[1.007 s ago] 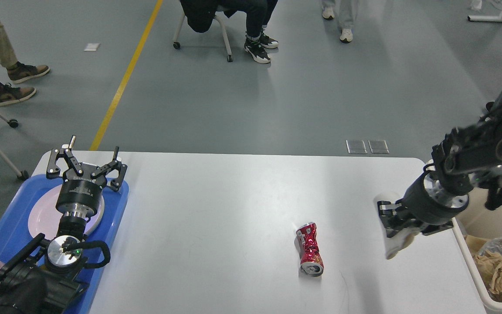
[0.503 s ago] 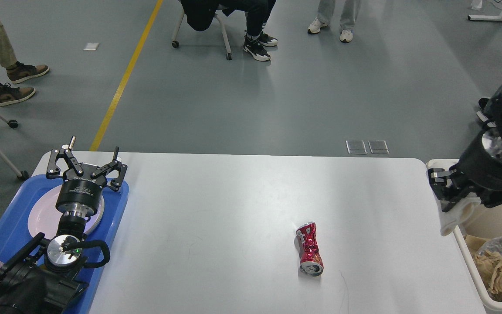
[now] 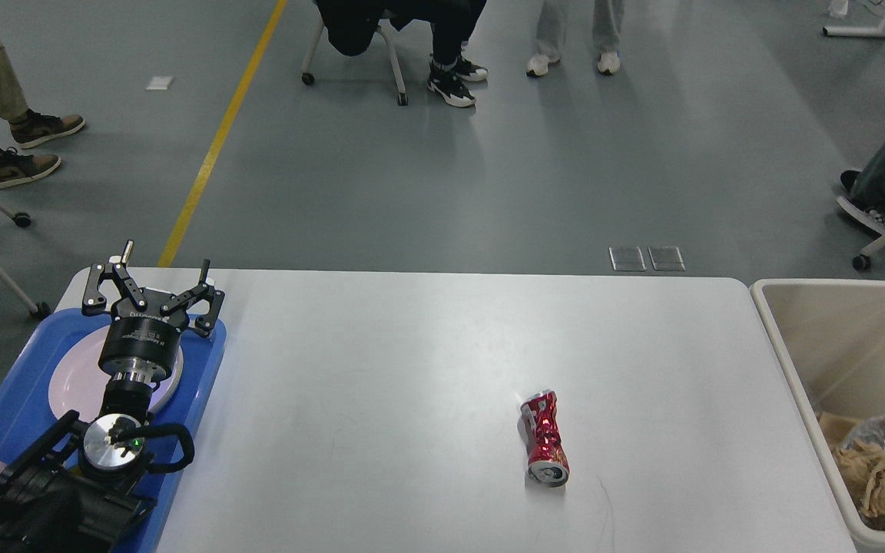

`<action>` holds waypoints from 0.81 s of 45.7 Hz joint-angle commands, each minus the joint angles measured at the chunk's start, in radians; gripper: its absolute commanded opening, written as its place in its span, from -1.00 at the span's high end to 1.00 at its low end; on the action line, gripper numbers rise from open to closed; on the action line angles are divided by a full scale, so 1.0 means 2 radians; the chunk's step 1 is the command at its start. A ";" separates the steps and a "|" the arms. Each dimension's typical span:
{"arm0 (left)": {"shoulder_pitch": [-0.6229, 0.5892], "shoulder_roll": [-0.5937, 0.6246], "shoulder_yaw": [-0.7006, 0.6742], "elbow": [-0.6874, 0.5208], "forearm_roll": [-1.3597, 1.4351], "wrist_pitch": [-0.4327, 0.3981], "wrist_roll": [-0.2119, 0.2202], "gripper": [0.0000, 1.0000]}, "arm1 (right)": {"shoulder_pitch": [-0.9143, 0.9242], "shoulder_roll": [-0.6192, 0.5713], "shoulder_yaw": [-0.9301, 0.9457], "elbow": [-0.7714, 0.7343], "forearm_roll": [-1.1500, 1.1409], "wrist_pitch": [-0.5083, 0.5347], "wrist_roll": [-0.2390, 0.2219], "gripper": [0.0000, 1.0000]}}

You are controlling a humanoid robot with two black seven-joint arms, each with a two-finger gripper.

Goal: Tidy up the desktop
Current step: 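Lower the cup into the bin and open the right gripper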

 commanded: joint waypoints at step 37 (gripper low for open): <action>-0.001 0.000 0.000 0.000 0.000 0.001 0.000 -0.92 | -0.425 0.155 0.186 -0.303 0.004 -0.279 0.001 1.00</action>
